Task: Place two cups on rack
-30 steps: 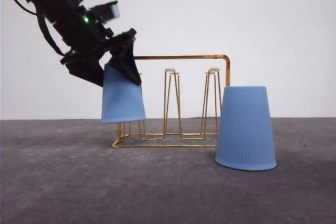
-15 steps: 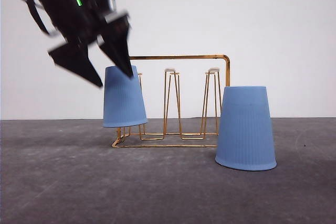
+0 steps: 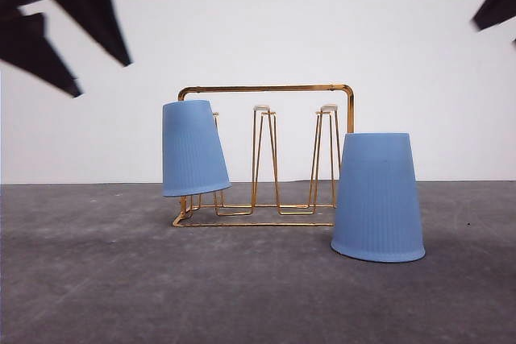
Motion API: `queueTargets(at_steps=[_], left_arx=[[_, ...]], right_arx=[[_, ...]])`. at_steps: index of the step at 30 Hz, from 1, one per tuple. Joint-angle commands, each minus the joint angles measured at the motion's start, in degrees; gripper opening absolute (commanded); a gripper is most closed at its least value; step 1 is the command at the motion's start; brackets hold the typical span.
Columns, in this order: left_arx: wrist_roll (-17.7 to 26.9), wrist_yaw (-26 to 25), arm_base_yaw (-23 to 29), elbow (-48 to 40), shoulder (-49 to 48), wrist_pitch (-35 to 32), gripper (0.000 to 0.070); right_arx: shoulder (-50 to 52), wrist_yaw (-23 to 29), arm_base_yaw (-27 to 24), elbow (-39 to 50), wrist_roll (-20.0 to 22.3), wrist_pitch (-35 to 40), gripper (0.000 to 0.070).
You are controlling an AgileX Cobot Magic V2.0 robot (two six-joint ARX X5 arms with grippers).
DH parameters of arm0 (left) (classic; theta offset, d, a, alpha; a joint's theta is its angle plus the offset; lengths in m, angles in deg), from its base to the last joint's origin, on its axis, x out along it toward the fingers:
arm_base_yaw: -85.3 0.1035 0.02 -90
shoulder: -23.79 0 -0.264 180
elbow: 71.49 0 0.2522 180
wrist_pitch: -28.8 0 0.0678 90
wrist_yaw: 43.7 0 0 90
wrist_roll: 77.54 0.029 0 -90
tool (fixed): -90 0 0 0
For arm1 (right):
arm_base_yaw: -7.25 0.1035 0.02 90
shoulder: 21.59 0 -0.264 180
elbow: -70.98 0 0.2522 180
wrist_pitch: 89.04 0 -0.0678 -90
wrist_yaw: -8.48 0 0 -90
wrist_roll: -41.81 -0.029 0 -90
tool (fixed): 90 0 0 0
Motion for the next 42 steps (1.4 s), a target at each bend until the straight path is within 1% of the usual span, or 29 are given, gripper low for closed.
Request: queueTargets(at_steps=[1, 4, 8, 10, 12, 19, 21, 23, 24, 25, 26, 29, 33, 36, 39, 42], left_arx=[[-4.4, 0.5, -0.2, -4.0, -3.3, -1.9, 0.0419], [-7.3, 2.3, -0.2, -9.9, -9.9, -2.8, 0.0419], [-8.7, 4.5, -0.2, -14.6, -17.1, -1.9, 0.0420], [-9.0, 5.8, -0.2, -15.4, -19.5, -0.9, 0.0420], [-9.0, 6.5, -0.2, -15.4, -21.1, -0.1, 0.0420], [-9.0, 6.6, -0.2, -15.4, -23.3, -0.3, 0.0420], [-9.0, 6.6, -0.2, -15.4, -23.2, -0.3, 0.0422], [-9.0, 6.6, -0.2, -15.4, -23.2, -0.3, 0.0424], [-9.0, 6.6, -0.2, -15.4, -23.2, -0.3, 0.0424], [-9.0, 6.6, -0.2, -15.4, -23.2, -0.3, 0.0424], [-9.2, 6.6, -0.2, -15.4, -23.2, -0.3, 0.0424], [-9.6, 6.7, -0.2, -15.4, -23.2, -0.3, 0.0424], [-10.0, 6.7, -0.2, -15.4, -23.2, -0.4, 0.0424], [-10.0, 7.6, -0.2, -15.4, -23.2, -0.4, 0.0424], [-10.1, 7.7, -0.2, -15.4, -23.1, -0.9, 0.0424], [-10.1, 7.7, -0.2, -15.4, -23.0, -0.8, 0.0424]], right_arx=[[-3.5, -0.2, 1.3, -0.6, -2.1, 2.7, 0.0487], [-9.5, -0.1, 3.3, -0.6, -2.2, 8.1, 0.0489], [-17.8, 0.8, 4.8, -0.6, -2.9, 15.4, 0.0513], [-21.6, 2.0, 4.9, -0.6, -3.7, 18.8, 0.0553], [-25.4, 2.2, 4.9, -0.6, -3.9, 21.9, 0.0570], [-36.8, 1.6, 5.1, -0.6, -4.1, 30.2, 0.0567], [-39.2, 1.5, 5.2, -0.6, -4.1, 31.4, 0.0521], [-40.7, 1.3, 5.2, -0.7, -4.1, 31.7, 0.0407], [-40.9, 1.0, 5.2, -0.9, -4.2, 31.2, 0.0351], [-40.9, 0.1, 5.2, -1.5, -4.6, 29.7, 0.0316], [-40.4, -0.7, 5.1, -2.3, -5.2, 27.7, 0.0308], [-38.5, -1.5, 5.1, -6.6, -5.9, 19.2, 0.0307], [-37.1, -1.2, 5.2, -15.8, -4.8, 6.3, 0.0308], [-37.2, 1.2, 5.2, -23.1, -4.7, -1.2, 0.0308], [-37.2, 4.1, 5.2, -28.4, -4.7, -3.6, 0.0310], [-37.2, 5.4, 5.2, -32.0, -4.7, -3.1, 0.0320]])
